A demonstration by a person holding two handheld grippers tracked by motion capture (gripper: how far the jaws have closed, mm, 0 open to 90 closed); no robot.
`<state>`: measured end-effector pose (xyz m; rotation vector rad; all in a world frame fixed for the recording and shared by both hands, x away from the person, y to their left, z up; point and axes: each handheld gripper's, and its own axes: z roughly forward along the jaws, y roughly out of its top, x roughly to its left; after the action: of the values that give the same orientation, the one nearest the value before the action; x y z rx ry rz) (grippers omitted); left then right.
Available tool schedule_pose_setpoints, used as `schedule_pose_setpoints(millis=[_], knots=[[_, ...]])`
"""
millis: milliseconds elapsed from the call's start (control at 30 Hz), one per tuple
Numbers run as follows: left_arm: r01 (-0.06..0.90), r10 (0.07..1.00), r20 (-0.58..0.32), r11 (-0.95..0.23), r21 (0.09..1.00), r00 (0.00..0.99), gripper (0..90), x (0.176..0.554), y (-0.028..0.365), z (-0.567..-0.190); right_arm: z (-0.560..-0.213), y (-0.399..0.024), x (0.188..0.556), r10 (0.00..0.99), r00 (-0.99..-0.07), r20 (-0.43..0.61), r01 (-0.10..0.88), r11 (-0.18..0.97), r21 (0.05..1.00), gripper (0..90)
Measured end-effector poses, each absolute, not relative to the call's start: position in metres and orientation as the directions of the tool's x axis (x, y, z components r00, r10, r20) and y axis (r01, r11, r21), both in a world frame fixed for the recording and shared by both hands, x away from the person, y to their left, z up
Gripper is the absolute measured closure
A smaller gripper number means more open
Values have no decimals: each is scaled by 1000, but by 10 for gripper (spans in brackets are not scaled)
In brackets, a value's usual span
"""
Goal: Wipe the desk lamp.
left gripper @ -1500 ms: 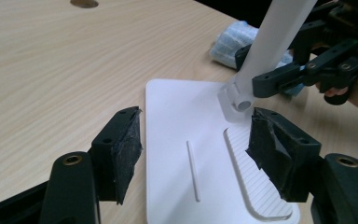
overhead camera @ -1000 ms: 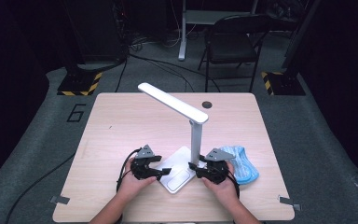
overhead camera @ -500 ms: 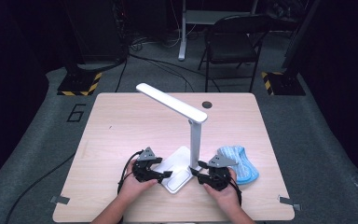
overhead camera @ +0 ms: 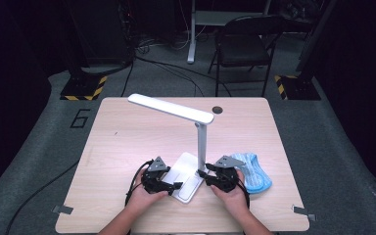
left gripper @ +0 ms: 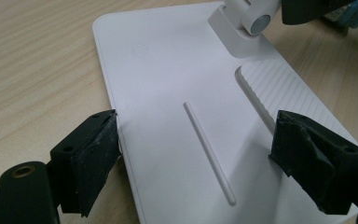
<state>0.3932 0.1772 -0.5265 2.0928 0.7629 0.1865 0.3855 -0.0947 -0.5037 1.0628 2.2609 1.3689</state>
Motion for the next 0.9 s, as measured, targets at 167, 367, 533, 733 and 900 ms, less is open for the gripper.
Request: schedule_pose_setpoints(millis=[167,367,533,733,900], knots=[[465,595,-151,-419,780,790,123,391,175,-527,-503,-93,393,725,-675,134,457,269,848,587],[450,606,-121,-427,784,786,89,391,172,-528,-502,-90,400,724,-676,137,460,269,846,599],[459,612,-121,-433,776,781,54,391,170,-528,-500,-87,407,716,-683,145,471,280,837,594],[469,623,-119,-434,769,773,23,391,167,-528,-500,-83,410,720,-677,152,476,271,836,600],[467,647,-97,-430,772,756,0,389,162,-528,-499,-81,415,713,-685,150,474,279,835,601]])
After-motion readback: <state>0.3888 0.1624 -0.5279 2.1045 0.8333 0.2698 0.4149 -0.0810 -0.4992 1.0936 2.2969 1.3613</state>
